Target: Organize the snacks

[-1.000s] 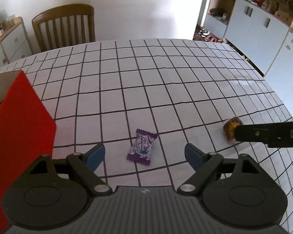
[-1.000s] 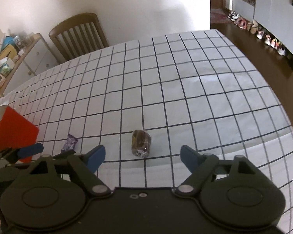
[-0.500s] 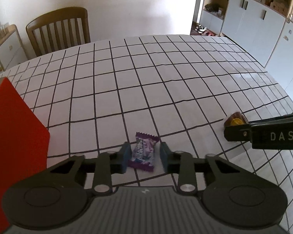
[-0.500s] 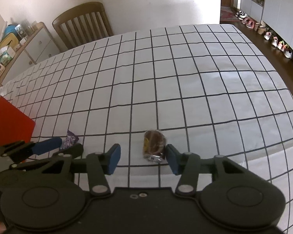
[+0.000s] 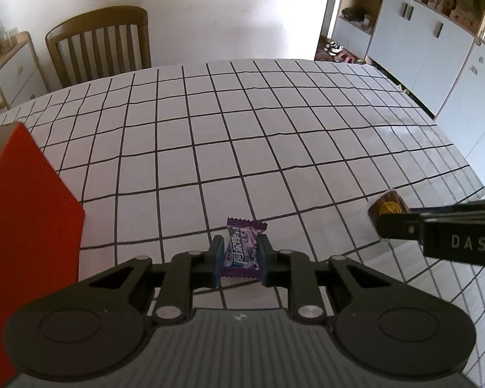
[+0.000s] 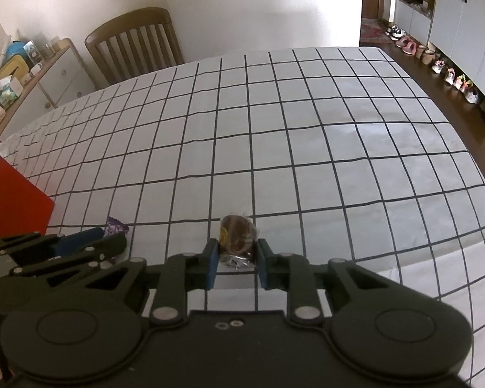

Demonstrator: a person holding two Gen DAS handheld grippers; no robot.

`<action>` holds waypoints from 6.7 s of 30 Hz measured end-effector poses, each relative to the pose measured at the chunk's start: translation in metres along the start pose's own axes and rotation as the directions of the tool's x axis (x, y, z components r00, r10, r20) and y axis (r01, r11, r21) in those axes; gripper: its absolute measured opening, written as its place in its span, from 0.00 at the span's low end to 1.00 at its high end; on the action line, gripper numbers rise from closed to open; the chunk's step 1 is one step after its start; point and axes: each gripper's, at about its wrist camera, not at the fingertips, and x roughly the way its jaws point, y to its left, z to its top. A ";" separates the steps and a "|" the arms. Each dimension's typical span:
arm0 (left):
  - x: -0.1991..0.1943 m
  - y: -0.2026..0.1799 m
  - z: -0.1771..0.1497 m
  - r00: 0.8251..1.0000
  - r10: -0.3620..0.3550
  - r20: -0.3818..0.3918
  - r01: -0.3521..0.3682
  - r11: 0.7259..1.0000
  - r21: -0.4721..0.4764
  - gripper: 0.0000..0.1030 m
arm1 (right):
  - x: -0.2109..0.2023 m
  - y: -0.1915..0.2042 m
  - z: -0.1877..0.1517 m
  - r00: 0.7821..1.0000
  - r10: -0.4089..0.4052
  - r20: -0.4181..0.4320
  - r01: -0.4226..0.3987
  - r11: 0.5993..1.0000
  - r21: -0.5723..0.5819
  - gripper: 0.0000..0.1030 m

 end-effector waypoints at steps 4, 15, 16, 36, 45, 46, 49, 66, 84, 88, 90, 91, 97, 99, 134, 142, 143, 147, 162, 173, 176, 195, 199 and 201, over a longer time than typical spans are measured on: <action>-0.013 0.003 -0.002 1.000 -0.007 -0.008 0.007 1.000 -0.015 0.20 | -0.013 0.002 -0.004 1.000 0.012 0.004 -0.012 1.000 -0.007 0.21; -0.065 0.011 -0.012 0.999 -0.032 0.004 0.032 0.996 -0.079 0.20 | -0.059 0.013 -0.021 0.998 0.060 0.017 -0.060 0.998 -0.027 0.22; -0.071 0.013 -0.014 0.999 -0.038 0.005 0.039 0.995 -0.089 0.20 | -0.065 0.015 -0.023 0.998 0.063 0.016 -0.063 0.998 -0.031 0.22; -0.182 0.044 -0.044 0.995 -0.052 0.082 0.064 0.986 -0.154 0.20 | -0.151 0.062 -0.058 0.989 0.137 0.049 -0.130 0.983 -0.126 0.22; -0.223 0.071 -0.053 0.992 -0.028 0.126 0.048 0.986 -0.159 0.20 | -0.174 0.102 -0.064 0.979 0.192 0.067 -0.177 0.966 -0.188 0.22; -0.227 0.075 -0.054 0.991 -0.022 0.131 0.043 0.986 -0.160 0.20 | -0.175 0.108 -0.063 0.978 0.197 0.069 -0.181 0.964 -0.194 0.22; -0.237 0.088 -0.055 0.989 0.001 0.147 0.024 0.985 -0.171 0.20 | -0.178 0.124 -0.062 0.974 0.214 0.072 -0.194 0.957 -0.216 0.22; -0.260 0.192 -0.052 0.980 0.113 0.166 -0.076 0.975 -0.211 0.20 | -0.170 0.225 -0.053 0.966 0.252 0.063 -0.216 0.915 -0.341 0.22; -0.200 0.293 -0.050 0.978 0.201 0.050 -0.177 0.937 -0.300 0.20 | -0.115 0.299 -0.045 0.981 0.188 0.054 -0.153 0.908 -0.390 0.22; -0.180 0.297 -0.047 0.979 0.205 0.025 -0.189 0.940 -0.285 0.20 | -0.089 0.304 -0.038 0.990 0.128 0.055 -0.098 0.920 -0.380 0.22; -0.171 0.299 -0.045 0.978 0.209 0.016 -0.197 0.940 -0.279 0.20 | -0.077 0.305 -0.034 0.993 0.103 0.052 -0.077 0.929 -0.361 0.22; -0.165 0.300 -0.044 0.977 0.212 0.011 -0.201 0.940 -0.276 0.20 | -0.071 0.305 -0.032 0.994 0.095 0.047 -0.073 0.934 -0.350 0.22; -0.138 0.309 -0.036 0.975 0.219 -0.019 -0.216 0.933 -0.287 0.20 | -0.049 0.312 -0.027 0.993 0.116 0.017 -0.105 0.943 -0.317 0.22; -0.133 0.308 -0.033 0.976 0.218 -0.023 -0.216 0.935 -0.282 0.20 | -0.045 0.318 -0.027 0.991 0.131 0.009 -0.122 0.939 -0.321 0.22; -0.127 0.296 -0.037 0.991 0.133 -0.026 -0.136 0.968 -0.211 0.64 | -0.036 0.331 -0.035 0.990 0.133 -0.040 -0.139 0.944 -0.299 0.60; -0.162 0.276 -0.042 0.987 0.158 0.027 -0.148 0.966 -0.211 0.71 | -0.061 0.315 -0.039 0.984 0.176 -0.002 -0.169 0.941 -0.295 0.83; -0.167 0.273 -0.044 0.986 0.163 0.031 -0.153 0.966 -0.208 0.72 | -0.066 0.312 -0.040 0.983 0.184 0.012 -0.172 0.939 -0.299 0.86; -0.185 0.260 -0.048 0.984 0.167 0.057 -0.153 0.968 -0.197 0.73 | -0.085 0.299 -0.040 0.972 0.226 0.058 -0.201 0.939 -0.280 0.94; -0.262 0.202 -0.066 0.963 0.168 0.208 -0.133 0.976 -0.172 0.83 | -0.151 0.242 -0.044 0.919 0.346 0.187 -0.292 0.919 -0.265 1.00; -0.298 0.176 -0.081 0.953 0.158 0.258 -0.112 0.976 -0.184 1.00 | -0.195 0.226 -0.065 0.880 0.383 0.279 -0.284 0.898 -0.337 1.00; -0.306 0.172 -0.084 0.950 0.148 0.273 -0.097 0.977 -0.192 1.00 | -0.206 0.222 -0.073 0.872 0.379 0.310 -0.258 0.894 -0.366 1.00; -0.334 0.144 -0.093 0.951 0.109 0.290 -0.071 0.988 -0.139 1.00 | -0.230 0.206 -0.104 0.879 0.321 0.353 -0.195 0.917 -0.349 1.00; -0.336 0.141 -0.095 0.952 0.094 0.292 -0.057 0.990 -0.132 1.00 | -0.233 0.204 -0.105 0.880 0.321 0.350 -0.205 0.922 -0.328 1.00; -0.337 0.140 -0.096 0.953 0.086 0.290 -0.048 0.990 -0.135 1.00 | -0.233 0.204 -0.105 0.880 0.321 0.350 -0.209 0.924 -0.321 1.00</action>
